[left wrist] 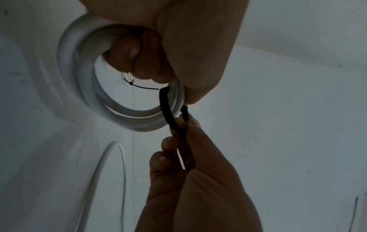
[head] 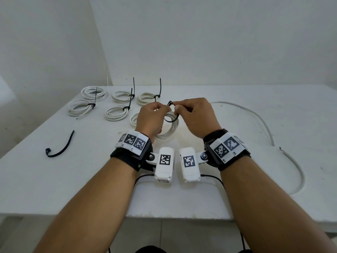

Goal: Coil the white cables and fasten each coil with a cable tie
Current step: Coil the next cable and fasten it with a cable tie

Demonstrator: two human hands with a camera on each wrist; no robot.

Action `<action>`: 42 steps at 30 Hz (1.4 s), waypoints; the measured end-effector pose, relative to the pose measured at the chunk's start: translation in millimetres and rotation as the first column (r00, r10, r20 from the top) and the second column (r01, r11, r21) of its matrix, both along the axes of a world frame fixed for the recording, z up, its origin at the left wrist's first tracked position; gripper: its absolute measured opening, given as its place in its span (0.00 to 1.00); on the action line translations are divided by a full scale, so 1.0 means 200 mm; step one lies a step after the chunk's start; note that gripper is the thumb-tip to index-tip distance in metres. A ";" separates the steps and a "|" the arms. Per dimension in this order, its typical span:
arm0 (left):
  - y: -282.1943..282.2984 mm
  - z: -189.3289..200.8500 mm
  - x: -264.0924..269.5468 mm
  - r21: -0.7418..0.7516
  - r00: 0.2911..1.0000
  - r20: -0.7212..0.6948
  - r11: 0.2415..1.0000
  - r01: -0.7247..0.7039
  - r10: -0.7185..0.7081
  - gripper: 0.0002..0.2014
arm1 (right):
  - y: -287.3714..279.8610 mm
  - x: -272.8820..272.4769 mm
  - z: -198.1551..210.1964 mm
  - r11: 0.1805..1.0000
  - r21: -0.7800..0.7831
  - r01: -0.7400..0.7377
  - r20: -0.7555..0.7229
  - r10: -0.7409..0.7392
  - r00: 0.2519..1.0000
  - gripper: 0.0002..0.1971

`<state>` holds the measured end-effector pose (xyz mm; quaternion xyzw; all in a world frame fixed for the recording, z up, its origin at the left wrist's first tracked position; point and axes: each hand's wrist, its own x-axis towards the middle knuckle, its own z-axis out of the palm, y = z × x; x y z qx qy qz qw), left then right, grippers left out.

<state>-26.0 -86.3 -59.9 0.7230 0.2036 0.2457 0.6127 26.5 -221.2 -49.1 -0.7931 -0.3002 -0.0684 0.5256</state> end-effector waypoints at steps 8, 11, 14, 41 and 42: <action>0.01 0.01 -0.01 0.339 0.999 0.024 0.941 0.015 -0.024 0.06 | -0.01 0.01 0.00 0.999 0.018 0.042 -0.086 -0.041 0.995 0.07; 0.02 0.01 -0.01 0.424 1.000 -0.002 0.905 0.023 -0.025 0.06 | -0.02 0.01 0.00 0.995 0.085 0.051 -0.159 -0.037 0.987 0.02; 0.03 0.00 -0.01 0.478 0.999 -0.026 0.878 0.034 -0.025 0.07 | -0.03 -0.01 0.01 0.998 0.054 0.019 -0.157 -0.011 0.988 0.05; 0.01 0.05 -0.08 0.571 0.956 0.075 0.798 0.192 -0.284 0.07 | -0.09 -0.02 0.08 0.923 0.365 -0.122 -0.492 0.302 0.816 0.08; 0.01 0.06 -0.09 0.571 0.950 0.081 0.795 0.204 -0.302 0.07 | -0.09 -0.02 0.08 0.936 0.325 -0.137 -0.485 0.289 0.825 0.08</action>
